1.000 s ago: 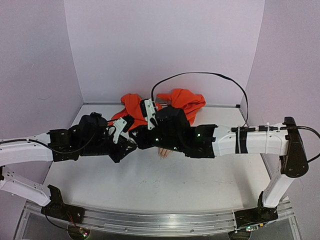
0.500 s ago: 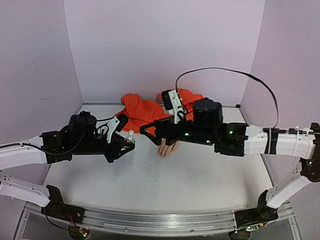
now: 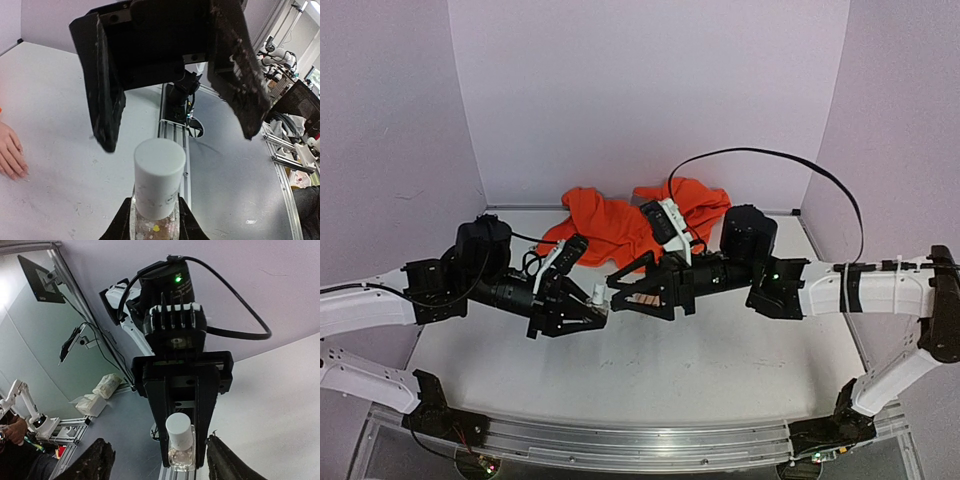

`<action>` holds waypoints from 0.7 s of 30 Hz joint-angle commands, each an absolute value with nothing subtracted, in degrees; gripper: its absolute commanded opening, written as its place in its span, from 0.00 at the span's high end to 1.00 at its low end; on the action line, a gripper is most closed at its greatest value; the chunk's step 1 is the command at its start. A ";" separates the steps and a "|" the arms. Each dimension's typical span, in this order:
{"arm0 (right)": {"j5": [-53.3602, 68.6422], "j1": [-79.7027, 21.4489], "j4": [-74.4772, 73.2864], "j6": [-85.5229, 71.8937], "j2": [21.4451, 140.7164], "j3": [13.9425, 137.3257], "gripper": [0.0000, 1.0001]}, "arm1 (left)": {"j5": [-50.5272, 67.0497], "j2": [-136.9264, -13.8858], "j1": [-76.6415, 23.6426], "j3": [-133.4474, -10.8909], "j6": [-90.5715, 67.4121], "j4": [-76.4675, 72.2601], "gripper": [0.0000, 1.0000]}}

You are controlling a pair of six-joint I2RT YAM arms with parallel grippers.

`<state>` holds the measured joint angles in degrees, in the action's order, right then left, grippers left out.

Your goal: Paint the nails

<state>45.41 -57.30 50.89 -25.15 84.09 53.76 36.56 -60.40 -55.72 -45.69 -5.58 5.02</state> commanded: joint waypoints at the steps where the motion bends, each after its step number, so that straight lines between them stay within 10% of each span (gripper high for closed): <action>1: 53.74 -57.30 58.89 -27.44 86.55 57.30 0.40 | 43.90 -62.28 -55.95 -49.75 -6.92 0.37 1.00; 21: 57.52 -57.38 61.58 -29.91 91.79 60.47 0.85 | 43.07 -64.75 -56.03 -50.26 -5.21 0.20 1.00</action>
